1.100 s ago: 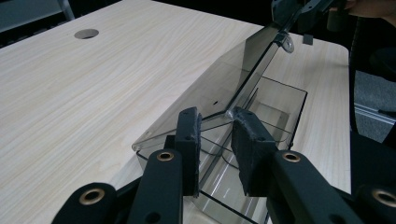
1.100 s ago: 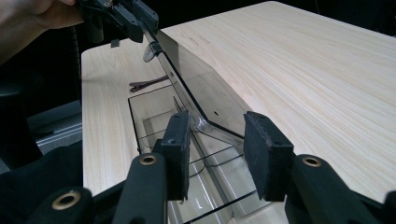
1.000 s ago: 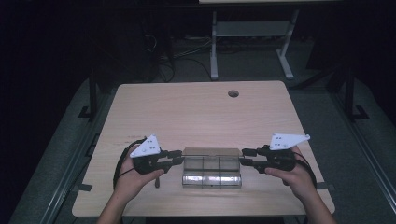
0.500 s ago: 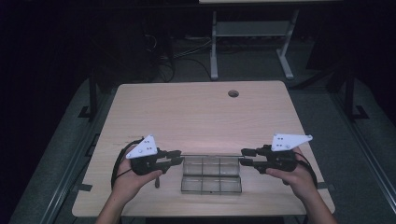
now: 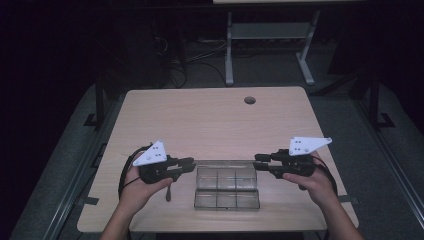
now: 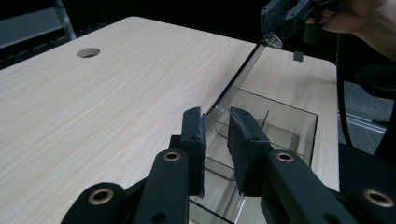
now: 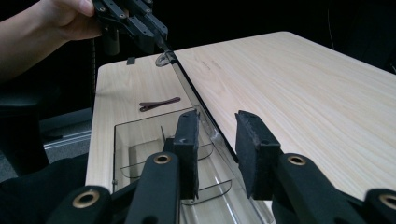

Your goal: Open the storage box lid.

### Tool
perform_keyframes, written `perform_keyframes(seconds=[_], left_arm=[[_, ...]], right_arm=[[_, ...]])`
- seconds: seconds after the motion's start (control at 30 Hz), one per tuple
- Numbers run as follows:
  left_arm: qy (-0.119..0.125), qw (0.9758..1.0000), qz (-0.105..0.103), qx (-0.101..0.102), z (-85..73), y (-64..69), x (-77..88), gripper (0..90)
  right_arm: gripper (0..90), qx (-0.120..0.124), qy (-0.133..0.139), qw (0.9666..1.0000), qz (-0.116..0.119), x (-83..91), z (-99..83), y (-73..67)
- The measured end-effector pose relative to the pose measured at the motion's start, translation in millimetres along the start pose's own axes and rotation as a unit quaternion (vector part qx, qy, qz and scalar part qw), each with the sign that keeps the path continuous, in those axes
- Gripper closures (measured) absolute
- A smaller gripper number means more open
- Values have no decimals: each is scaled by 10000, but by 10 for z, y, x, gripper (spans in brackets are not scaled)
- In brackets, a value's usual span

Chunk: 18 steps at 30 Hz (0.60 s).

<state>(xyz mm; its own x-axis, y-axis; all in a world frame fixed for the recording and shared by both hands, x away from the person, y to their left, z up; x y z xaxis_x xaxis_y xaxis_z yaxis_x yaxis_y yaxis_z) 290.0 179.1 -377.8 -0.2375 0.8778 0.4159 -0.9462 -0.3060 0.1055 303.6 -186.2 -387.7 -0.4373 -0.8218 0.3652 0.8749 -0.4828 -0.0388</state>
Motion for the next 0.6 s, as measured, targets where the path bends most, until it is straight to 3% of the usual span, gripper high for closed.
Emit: perform_keyframes(seconds=[0.37,0.6], left_arm=[[58,9999,-28,-100,84,-109,-55,746],[-62,9998,14,-188,124,-141,-65,769]], right_arm=[[721,-15,43,10000,8,-25,37,78],[723,4,32,10000,-17,-29,57,102]])
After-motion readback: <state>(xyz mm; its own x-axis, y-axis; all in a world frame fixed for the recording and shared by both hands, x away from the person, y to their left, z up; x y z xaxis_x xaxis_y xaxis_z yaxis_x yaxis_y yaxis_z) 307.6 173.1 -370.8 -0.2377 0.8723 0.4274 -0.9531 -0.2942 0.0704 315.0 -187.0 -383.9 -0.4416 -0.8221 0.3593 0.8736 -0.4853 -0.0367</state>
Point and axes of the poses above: each handheld gripper's, and its own axes: x roughly backward along the jaws, z roughly out of its top, y roughly to its right, the point moved 2 cm from there along -x, roughly forward along the jaws, and after that the axes turned 9 degrees about -z, right-handed, at the moved point
